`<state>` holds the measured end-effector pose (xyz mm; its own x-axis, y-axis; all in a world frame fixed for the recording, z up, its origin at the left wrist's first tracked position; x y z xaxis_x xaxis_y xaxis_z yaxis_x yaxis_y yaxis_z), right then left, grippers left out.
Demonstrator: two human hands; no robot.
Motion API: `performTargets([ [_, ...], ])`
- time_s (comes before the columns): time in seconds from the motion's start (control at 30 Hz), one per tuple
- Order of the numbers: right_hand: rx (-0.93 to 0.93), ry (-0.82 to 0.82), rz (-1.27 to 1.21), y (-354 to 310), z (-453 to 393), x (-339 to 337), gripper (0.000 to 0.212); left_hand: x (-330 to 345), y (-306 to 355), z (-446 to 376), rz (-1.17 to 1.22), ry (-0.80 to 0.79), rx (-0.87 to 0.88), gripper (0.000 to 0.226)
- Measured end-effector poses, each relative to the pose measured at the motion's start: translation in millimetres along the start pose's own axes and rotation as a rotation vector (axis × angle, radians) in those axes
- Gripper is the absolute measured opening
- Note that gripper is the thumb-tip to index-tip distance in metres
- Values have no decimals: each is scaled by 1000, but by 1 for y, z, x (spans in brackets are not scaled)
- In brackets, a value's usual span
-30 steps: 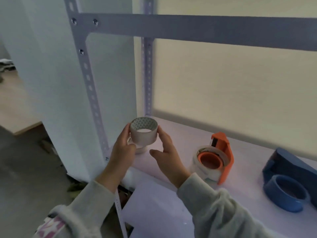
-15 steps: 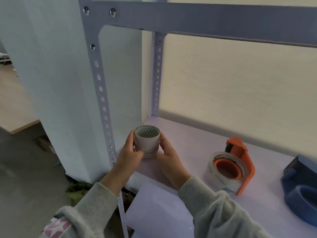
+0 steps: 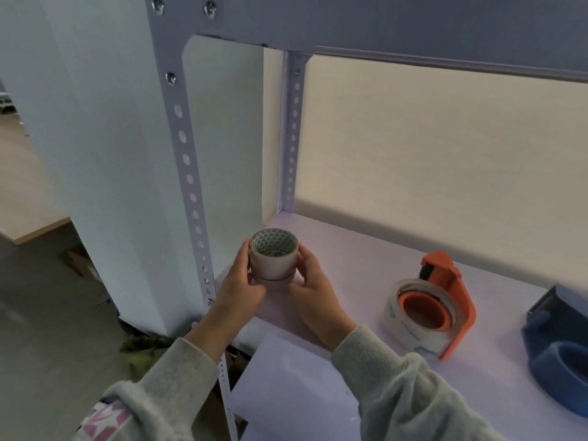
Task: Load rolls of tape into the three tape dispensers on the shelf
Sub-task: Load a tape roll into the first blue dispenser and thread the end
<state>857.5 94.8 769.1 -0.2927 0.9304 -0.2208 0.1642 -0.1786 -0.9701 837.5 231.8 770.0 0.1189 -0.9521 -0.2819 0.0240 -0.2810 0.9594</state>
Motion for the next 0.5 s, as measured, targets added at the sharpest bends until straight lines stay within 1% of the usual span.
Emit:
performTargets([
  [0.27, 80, -4, 41, 7, 0, 0, 69, 1, 0, 3, 3, -1, -23, 84],
  [0.37, 124, -16, 55, 4, 3, 0, 80, 2, -1, 4, 37, -6, -44, 82],
  [0.43, 156, -18, 68, 0, 7, -1, 83, -4, 1, 4, 32, 34, -52, 81],
  [0.5, 132, 1, 130, -9, 14, -5, 80, -11, 12, 3, -37, 98, 4, 80],
])
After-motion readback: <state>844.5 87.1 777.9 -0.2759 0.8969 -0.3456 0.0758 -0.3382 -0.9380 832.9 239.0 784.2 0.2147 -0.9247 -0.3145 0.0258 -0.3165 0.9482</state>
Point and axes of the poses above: each hand's wrist, its own z-axis away from the middle knuckle, its own x-axis out of the palm, y = z × x, the point moved 6 cm from there along -z, towards the middle knuckle, and after that the axes turned 5 degrees about -y, right-handed, at the moved point
